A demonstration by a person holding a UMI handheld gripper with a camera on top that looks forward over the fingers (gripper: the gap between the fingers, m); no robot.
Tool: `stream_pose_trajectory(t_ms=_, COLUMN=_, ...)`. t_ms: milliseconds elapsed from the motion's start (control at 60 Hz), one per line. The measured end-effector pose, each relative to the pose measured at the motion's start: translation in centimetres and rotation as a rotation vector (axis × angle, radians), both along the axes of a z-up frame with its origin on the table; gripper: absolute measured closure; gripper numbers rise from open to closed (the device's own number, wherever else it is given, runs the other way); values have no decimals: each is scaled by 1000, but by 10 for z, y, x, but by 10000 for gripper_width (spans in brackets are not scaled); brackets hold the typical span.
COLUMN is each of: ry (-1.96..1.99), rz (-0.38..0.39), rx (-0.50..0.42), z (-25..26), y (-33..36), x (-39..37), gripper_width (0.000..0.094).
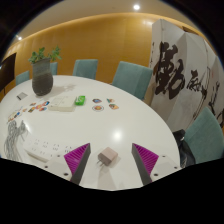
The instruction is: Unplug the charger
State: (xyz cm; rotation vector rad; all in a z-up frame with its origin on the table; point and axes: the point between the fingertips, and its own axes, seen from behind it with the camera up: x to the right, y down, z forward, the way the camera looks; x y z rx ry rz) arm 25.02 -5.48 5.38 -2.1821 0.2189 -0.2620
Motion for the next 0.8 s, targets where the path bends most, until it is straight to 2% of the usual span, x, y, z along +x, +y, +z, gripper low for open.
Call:
stream_pose_trajectory(t_ms=367, ry=17, rz=2, rx=52, z=87, y=-132, x=-60, gripper_width=63)
stream_pose_trajectory(t_ms=567, ry=-14, rz=24, rx=36, z=102, y=-207, x=-88, gripper_width=63)
stream_pose_trajectory(t_ms=800, ry=-16, rz=15, rx=49, z=121, y=-245, x=-102, gripper_width=64)
